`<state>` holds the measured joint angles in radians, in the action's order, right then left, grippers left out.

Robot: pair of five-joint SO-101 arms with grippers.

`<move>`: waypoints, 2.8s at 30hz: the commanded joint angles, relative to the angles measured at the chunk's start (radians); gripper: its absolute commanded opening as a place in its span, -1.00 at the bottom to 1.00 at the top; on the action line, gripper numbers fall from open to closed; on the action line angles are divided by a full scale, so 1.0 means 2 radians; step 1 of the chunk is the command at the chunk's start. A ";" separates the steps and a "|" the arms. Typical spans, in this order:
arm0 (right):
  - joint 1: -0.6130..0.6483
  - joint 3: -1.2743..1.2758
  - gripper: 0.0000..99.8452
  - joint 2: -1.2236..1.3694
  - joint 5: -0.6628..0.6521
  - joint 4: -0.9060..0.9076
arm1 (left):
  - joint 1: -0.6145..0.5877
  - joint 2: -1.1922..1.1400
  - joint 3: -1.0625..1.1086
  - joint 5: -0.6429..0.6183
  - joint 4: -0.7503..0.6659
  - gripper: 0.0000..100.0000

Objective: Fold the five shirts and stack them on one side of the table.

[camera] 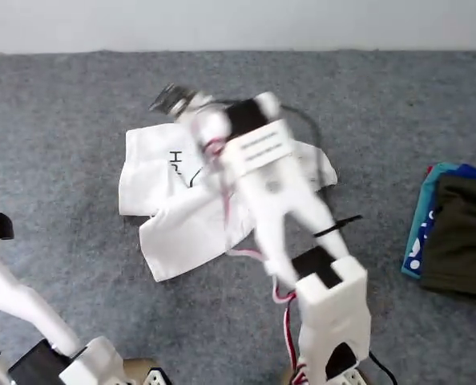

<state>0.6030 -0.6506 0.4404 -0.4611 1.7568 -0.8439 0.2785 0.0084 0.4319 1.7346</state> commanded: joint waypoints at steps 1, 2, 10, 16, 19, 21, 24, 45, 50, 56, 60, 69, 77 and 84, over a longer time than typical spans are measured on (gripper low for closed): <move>0.078 0.035 -0.58 -0.031 0.047 0.019 | 0.001 0.015 -0.001 0.005 0.008 -0.61; 0.099 0.042 -0.58 -0.026 0.059 0.019 | 0.001 0.015 -0.001 0.005 0.008 -0.61; 0.213 0.015 -0.58 0.077 0.107 -0.003 | 0.001 0.015 -0.001 0.005 0.008 -0.61; 0.231 -0.054 -0.58 0.155 0.128 -0.002 | -0.001 0.015 -0.001 0.005 0.008 -0.61; 0.231 -0.087 -0.58 0.186 0.131 -0.002 | -0.001 0.015 -0.001 0.005 0.008 -0.61; 0.234 -0.106 -0.58 0.206 0.131 -0.003 | -0.001 0.015 -0.001 0.005 0.008 -0.61; 0.237 -0.137 -0.58 0.234 0.131 -0.003 | -0.001 0.015 -0.001 0.005 0.008 -0.61; 0.134 -0.129 -0.98 0.231 0.084 0.021 | 0.001 0.018 0.025 0.006 -0.002 -0.61; 0.092 -0.006 -0.98 0.103 0.060 0.021 | 0.013 0.018 0.025 0.006 -0.002 -0.61; 0.030 0.160 -0.98 -0.090 0.027 0.020 | 0.064 0.018 0.025 0.006 -0.002 -0.61; -0.029 0.255 -0.98 -0.219 0.002 0.020 | 0.114 0.018 0.025 0.005 -0.002 -0.61; -0.180 0.387 -0.98 -0.478 -0.101 0.020 | 0.222 0.015 0.025 0.005 -0.002 -0.61; -0.313 0.460 -0.98 -0.625 -0.210 0.016 | 0.295 0.014 0.028 0.006 -0.009 -0.61; -0.337 0.554 -0.98 -0.701 -0.236 0.007 | 0.362 0.014 0.124 0.033 -0.042 -0.61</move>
<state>-0.0552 0.4097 -0.9068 -0.9183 1.7568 -0.1749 0.2785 0.1956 0.4549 1.6901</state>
